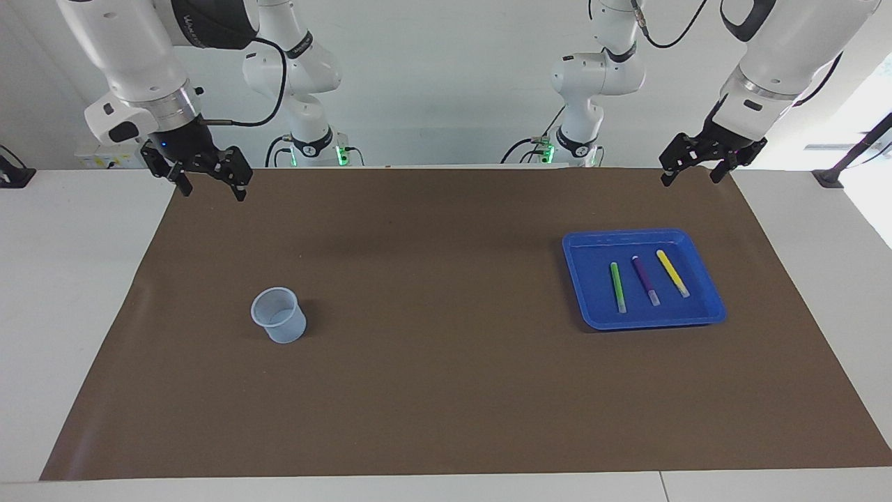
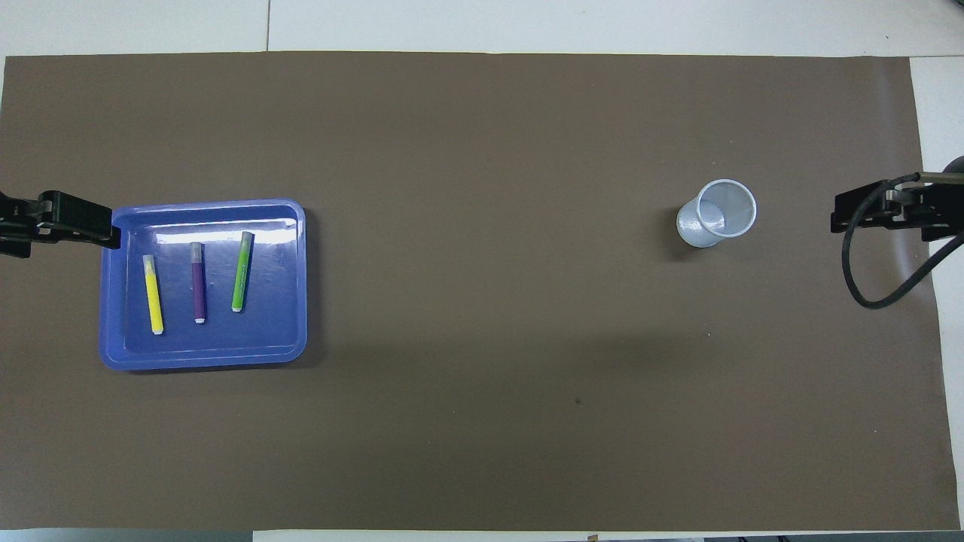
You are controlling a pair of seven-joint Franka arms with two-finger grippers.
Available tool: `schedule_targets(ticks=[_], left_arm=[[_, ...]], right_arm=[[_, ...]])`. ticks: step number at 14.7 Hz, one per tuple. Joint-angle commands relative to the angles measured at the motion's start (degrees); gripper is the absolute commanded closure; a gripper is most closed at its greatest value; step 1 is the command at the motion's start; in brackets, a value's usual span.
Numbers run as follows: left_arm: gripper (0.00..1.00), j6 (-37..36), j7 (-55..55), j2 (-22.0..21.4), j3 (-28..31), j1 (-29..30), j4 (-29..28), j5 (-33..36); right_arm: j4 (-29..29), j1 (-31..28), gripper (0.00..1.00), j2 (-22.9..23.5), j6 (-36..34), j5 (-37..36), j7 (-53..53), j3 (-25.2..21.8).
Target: Transfer and insert pens with both arms
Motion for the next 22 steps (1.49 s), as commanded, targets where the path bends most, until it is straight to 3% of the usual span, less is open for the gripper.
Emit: schedule_targets(ticks=[1,9,14,19,22], left_arm=[[0.0,1.1,0.0,-0.9,0.4,-0.1,-1.6,-0.5],[0.0,4.8,-0.3,-4.2,0.4,-0.3,-8.2,-0.4],[0.0,17.7,1.1,-10.1,0.5,3.3,-24.9,-0.5],[0.0,27.3,6.0,-8.9,0.5,9.2,-36.0,-0.5],[0.0,36.2,7.4,-5.1,0.5,11.3,-41.2,-0.4]], right_arm=[[0.1,-0.6,0.0,-0.2,-0.8,-0.2,-0.5,0.4],[0.0,-0.6,0.0,-0.3,-1.0,-0.2,-0.6,0.4],[0.0,-0.7,0.0,-0.3,-1.0,-0.2,-0.6,0.4],[0.0,-0.6,0.0,-0.3,-1.0,-0.2,-0.6,0.4],[0.0,-0.6,0.0,-0.3,-1.0,-0.2,-0.6,0.4]])
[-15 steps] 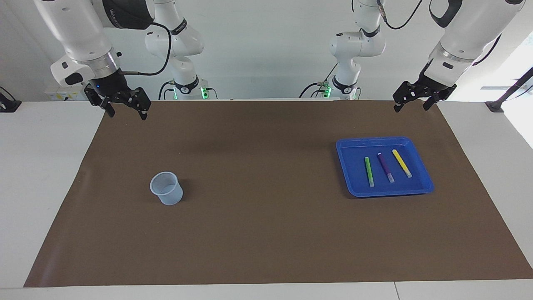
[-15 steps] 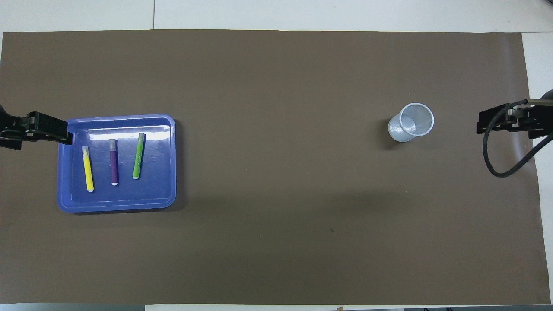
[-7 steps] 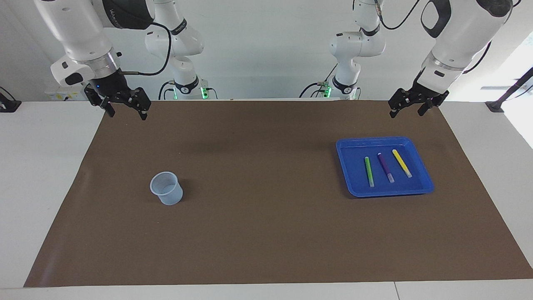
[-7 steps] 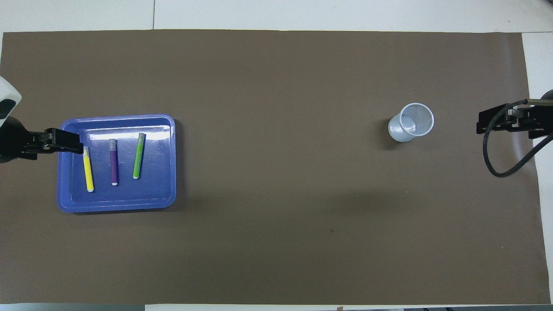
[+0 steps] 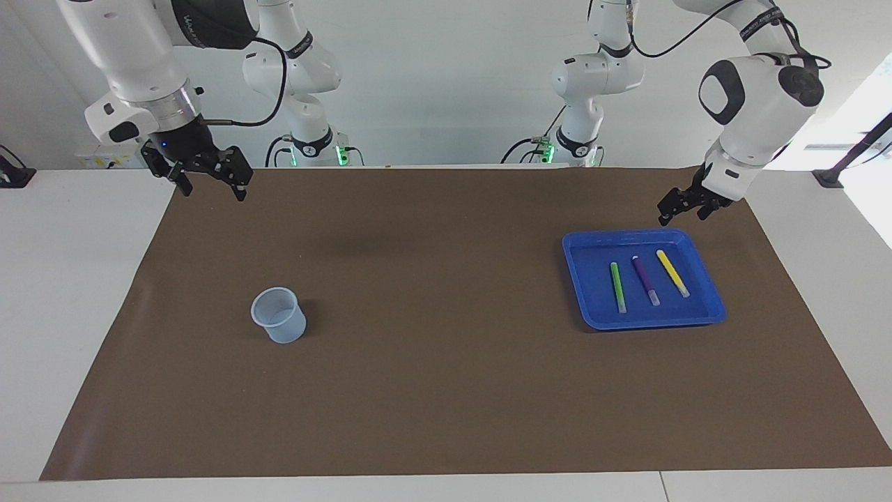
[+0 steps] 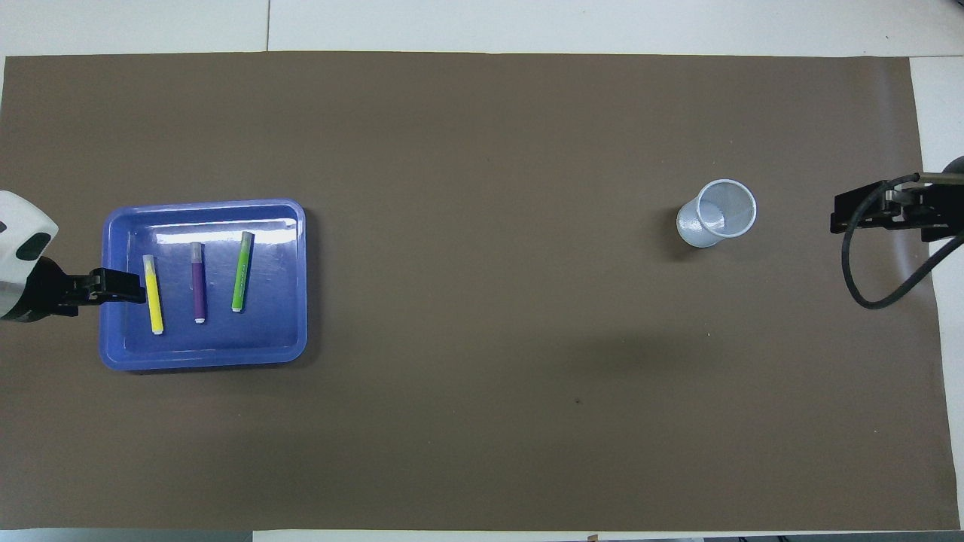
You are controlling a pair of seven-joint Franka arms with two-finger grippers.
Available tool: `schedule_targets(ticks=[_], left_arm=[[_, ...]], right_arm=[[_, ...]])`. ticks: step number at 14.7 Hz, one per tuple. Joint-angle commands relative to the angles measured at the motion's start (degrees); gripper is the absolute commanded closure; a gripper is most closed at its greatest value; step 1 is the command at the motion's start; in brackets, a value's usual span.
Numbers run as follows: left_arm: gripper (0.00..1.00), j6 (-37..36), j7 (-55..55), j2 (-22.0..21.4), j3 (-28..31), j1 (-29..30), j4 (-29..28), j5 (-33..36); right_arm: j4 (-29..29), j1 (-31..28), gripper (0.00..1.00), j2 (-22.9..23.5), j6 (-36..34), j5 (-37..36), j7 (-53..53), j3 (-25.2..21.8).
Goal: Transfer and insert pens with both arms
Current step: 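Lower the left gripper onto the yellow pen in the tray and grasp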
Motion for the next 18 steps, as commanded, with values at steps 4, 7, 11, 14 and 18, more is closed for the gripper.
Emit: schedule_targets(ticks=[4,7,11,14,18], left_arm=[[0.02,13.7,3.6,7.6,-0.1,2.6,-4.8,-0.4],[0.05,17.1,3.6,11.0,-0.1,2.6,-4.5,-0.4],[0.15,19.3,3.7,13.0,-0.1,2.6,-4.3,-0.4],[0.22,20.7,4.0,14.8,-0.1,2.6,-3.4,-0.4],[0.27,20.3,4.0,16.9,-0.1,2.6,-0.7,-0.3]], right_arm=[[0.0,-0.7,0.0,-0.3,-0.9,-0.2,-0.6,0.4],[0.0,-0.6,0.0,-0.3,-0.9,-0.2,-0.6,0.4],[0.0,-0.6,0.0,-0.3,-0.9,-0.2,-0.6,0.4],[0.0,-0.6,0.0,-0.3,-0.9,-0.2,-0.6,0.4],[0.0,-0.6,0.0,-0.3,-0.9,-0.2,-0.6,0.4]])
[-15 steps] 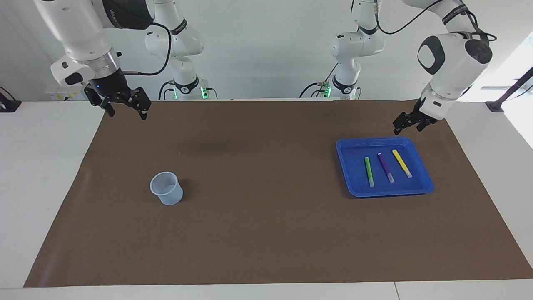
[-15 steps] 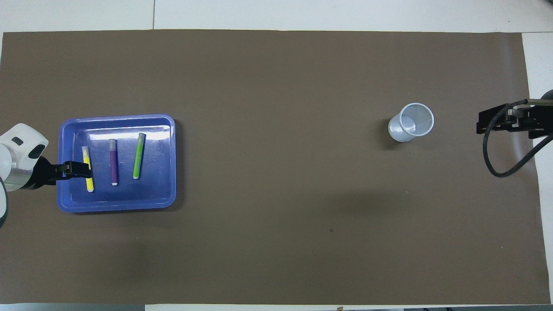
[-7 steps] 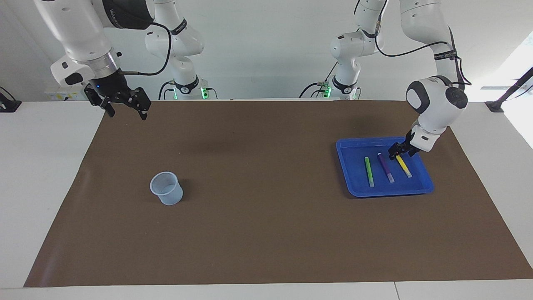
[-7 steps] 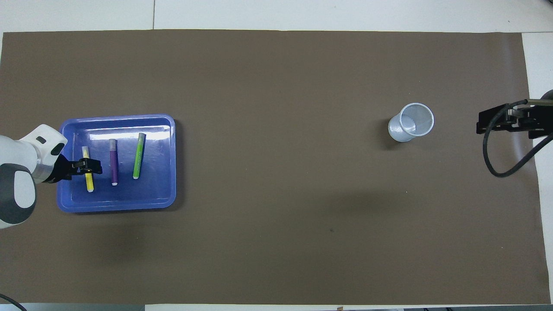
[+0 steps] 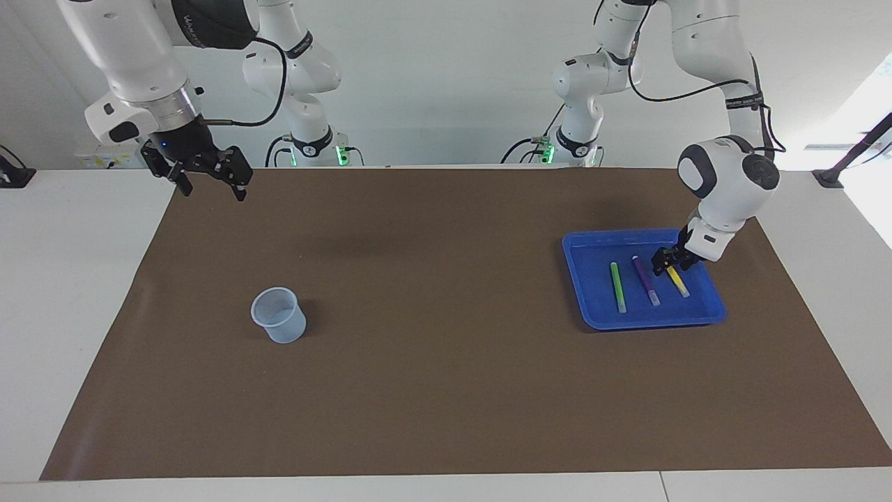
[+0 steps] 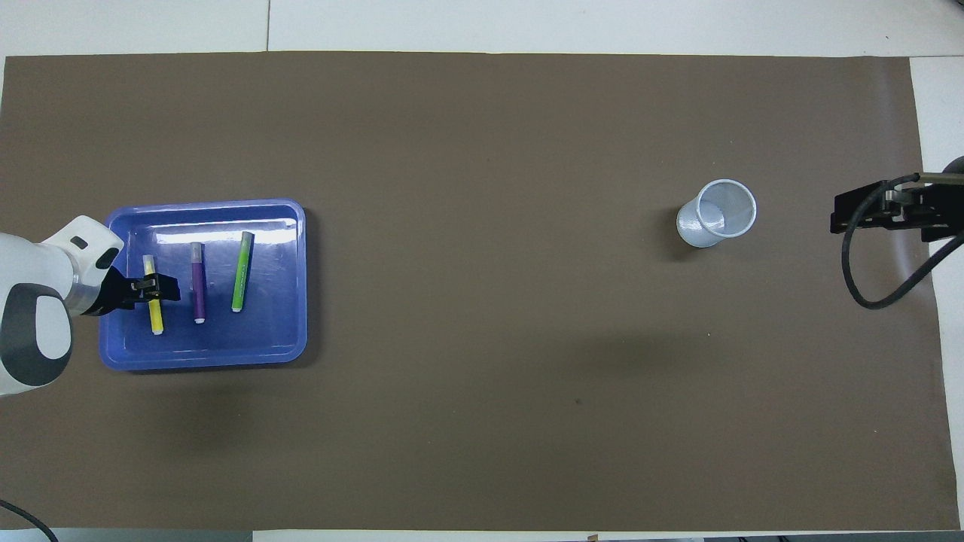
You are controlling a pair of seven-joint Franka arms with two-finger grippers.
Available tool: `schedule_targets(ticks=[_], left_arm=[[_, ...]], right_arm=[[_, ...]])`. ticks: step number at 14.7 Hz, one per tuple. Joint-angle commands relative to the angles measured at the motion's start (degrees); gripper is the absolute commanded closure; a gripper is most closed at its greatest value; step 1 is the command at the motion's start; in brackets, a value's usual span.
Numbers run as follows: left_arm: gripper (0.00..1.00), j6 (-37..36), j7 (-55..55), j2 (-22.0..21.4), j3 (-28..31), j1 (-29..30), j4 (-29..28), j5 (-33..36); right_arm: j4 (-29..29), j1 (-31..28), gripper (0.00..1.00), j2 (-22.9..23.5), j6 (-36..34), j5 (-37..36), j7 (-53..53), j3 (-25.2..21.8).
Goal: Transfer and insert pens with both arms
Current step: 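Lower the left gripper onto the yellow pen in the tray and grasp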
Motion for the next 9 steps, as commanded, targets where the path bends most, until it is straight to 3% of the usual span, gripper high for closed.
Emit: schedule_targets(ticks=[1,6,9], left_arm=[[0.28,0.3,1.1,2.3,-0.1,0.3,2.6,-0.3],[0.37,0.5,1.4,3.4,-0.1,0.3,3.3,-0.3],[0.47,0.5,1.5,3.5,-0.1,0.4,3.4,-0.3]], right_arm=[[0.0,-0.6,0.0,-0.3,-0.9,-0.2,-0.6,0.4],[0.0,-0.6,0.0,-0.3,-0.9,-0.2,-0.6,0.4],[0.0,-0.7,0.0,-0.3,-0.9,-0.2,-0.6,0.4]])
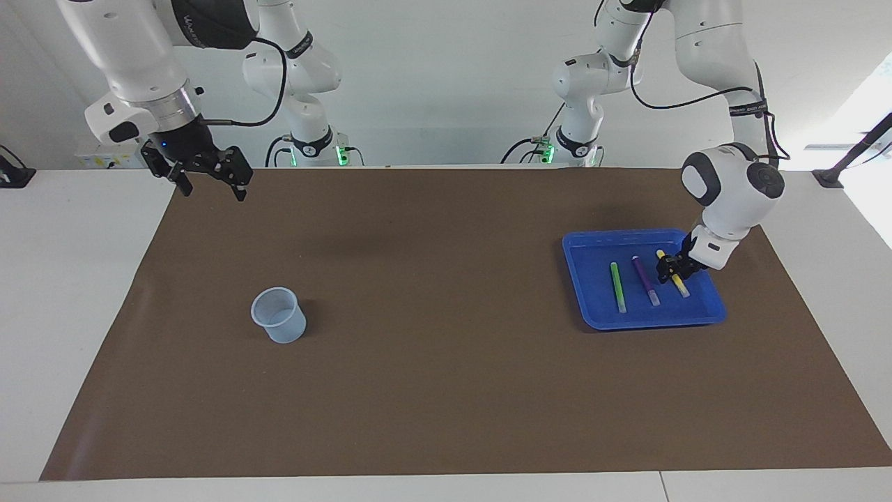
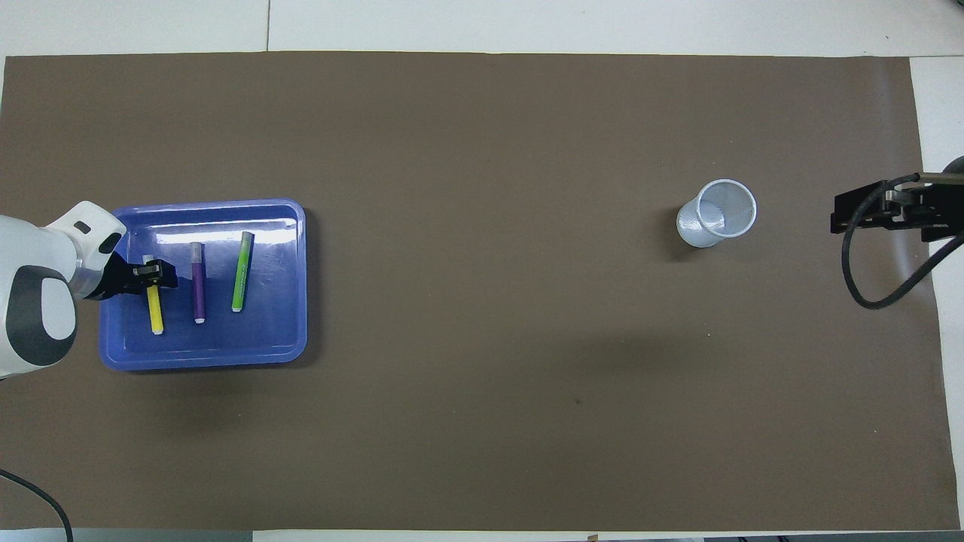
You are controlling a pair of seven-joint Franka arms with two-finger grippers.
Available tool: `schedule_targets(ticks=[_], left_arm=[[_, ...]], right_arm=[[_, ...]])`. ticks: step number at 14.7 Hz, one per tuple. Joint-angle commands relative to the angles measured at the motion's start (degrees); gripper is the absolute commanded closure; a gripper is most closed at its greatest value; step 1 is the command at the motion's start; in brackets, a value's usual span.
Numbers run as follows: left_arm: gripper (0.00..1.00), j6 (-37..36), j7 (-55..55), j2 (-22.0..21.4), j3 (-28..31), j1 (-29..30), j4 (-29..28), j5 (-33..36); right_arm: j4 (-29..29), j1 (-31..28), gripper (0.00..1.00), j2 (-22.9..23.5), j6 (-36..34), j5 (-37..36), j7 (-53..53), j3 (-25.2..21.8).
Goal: Transfer and insert pens with both arms
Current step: 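Lower the left gripper onto the yellow pen in the tray and grasp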
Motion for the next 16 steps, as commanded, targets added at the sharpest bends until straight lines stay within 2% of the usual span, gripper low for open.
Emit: schedule_targets(ticks=[1,2,6,12,14,16], left_arm=[[0.54,0.5,1.2,1.0,-0.1,0.4,1.1,-0.3],[0.6,0.4,1.2,1.0,-0.1,0.4,1.3,-0.3],[0.99,0.3,1.2,1.1,-0.1,0.4,1.9,-0.3],[1.0,0.4,1.0,1.3,-0.1,0.5,2.4,-0.3],[1.0,-2.1,0.9,2.0,-0.1,0.4,5.2,-0.3],[1.0,-8.8,0.2,2.3,-0.2,0.0,10.6,-0.5]], right_arm=[[0.0,-0.7,0.0,-0.3,-0.9,-0.2,-0.6,0.4],[0.0,-0.6,0.0,-0.3,-0.9,-0.2,-0.6,0.4],[0.0,-0.6,0.0,-0.3,-0.9,-0.2,-0.6,0.4],[0.0,-0.7,0.0,-0.3,-0.9,-0.2,-0.6,0.4],[0.0,-0.6,0.0,-0.3,-0.9,-0.2,-0.6,0.4],[0.0,-0.6,0.0,-0.3,-0.9,-0.2,-0.6,0.4]])
